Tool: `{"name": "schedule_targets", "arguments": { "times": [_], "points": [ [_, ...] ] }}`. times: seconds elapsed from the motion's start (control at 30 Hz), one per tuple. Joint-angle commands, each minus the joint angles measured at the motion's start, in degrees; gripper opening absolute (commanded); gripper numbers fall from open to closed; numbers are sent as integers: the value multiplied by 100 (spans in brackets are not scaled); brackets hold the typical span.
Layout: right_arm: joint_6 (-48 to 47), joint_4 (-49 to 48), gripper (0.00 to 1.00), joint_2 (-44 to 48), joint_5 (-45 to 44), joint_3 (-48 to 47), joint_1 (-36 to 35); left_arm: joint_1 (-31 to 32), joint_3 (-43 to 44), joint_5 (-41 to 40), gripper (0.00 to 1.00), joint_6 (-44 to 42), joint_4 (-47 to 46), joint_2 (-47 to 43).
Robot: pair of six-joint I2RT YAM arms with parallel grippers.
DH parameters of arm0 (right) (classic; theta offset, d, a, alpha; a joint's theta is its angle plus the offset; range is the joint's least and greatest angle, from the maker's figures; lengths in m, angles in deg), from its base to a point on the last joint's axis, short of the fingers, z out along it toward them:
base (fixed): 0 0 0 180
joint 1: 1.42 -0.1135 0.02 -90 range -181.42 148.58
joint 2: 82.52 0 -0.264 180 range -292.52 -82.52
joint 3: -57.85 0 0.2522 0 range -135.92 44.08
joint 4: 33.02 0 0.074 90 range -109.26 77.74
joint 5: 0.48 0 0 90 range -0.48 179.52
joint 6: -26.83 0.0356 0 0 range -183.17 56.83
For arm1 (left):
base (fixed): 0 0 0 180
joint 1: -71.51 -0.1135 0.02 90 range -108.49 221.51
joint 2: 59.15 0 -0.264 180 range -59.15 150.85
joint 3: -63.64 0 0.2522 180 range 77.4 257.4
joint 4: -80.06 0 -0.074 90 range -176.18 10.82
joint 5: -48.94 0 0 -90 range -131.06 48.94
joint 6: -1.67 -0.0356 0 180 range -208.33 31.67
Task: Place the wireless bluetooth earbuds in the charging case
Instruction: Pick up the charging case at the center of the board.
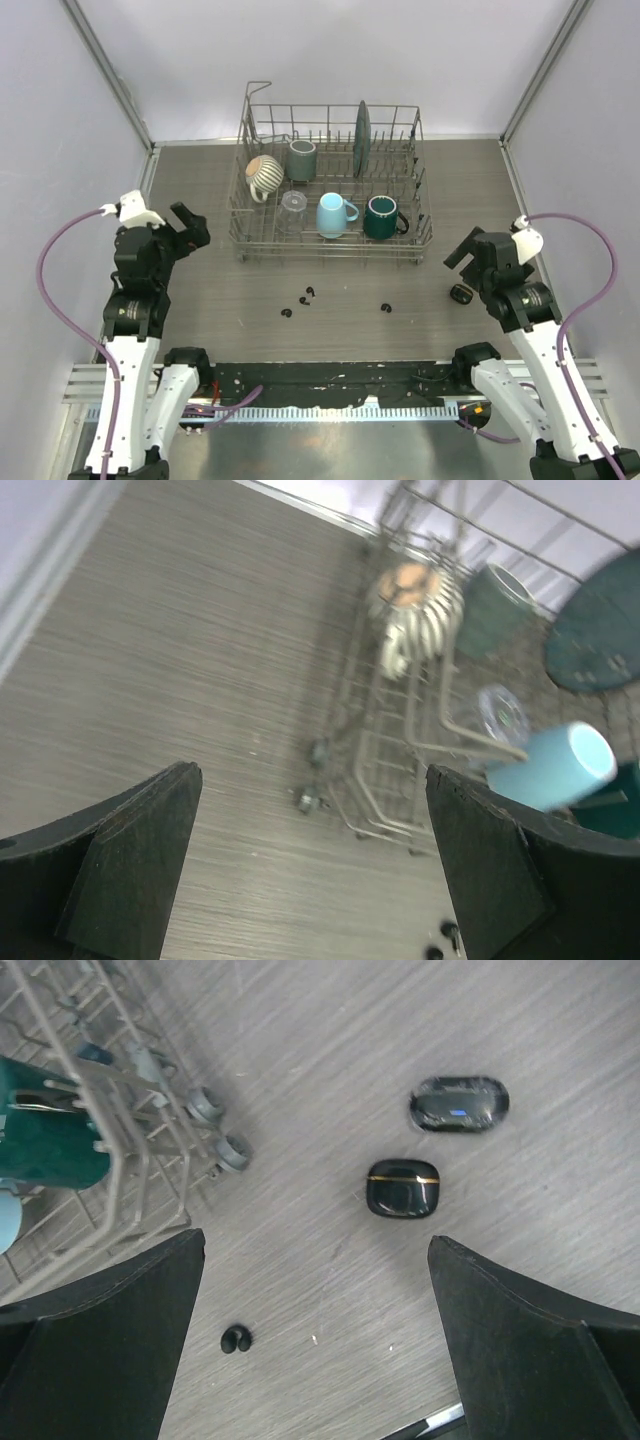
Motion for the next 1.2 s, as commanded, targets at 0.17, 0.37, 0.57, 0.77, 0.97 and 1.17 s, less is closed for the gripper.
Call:
{"name": "schedule_targets", "arguments": {
  "times": [0.17, 0.37, 0.57, 0.77, 0.97, 1.17],
  "points": [
    [-2410, -584, 100, -1390, 30, -1429, 58, -3, 33, 1589, 100, -380, 40, 167],
    [-4233, -399, 100, -2244, -182, -1925, 85, -3, -45, 1545, 100, -602, 358, 256],
    [-5126, -47, 100, -1684, -782, -1504, 172, 15, -292, 2055, 100, -618, 218, 220],
    [-6586, 601, 100, -462, -507, -1026, 286, 173, -327, 1783, 100, -636, 314, 150],
    [-7246, 1025, 100, -390, 406, -1019, 445, 287, -362, 1537, 100, -662, 402, 36],
    [-7386, 1025, 100, -302, 978, -703, 454, 331, -555, 1589, 100, -636, 341, -34]
  ]
}}
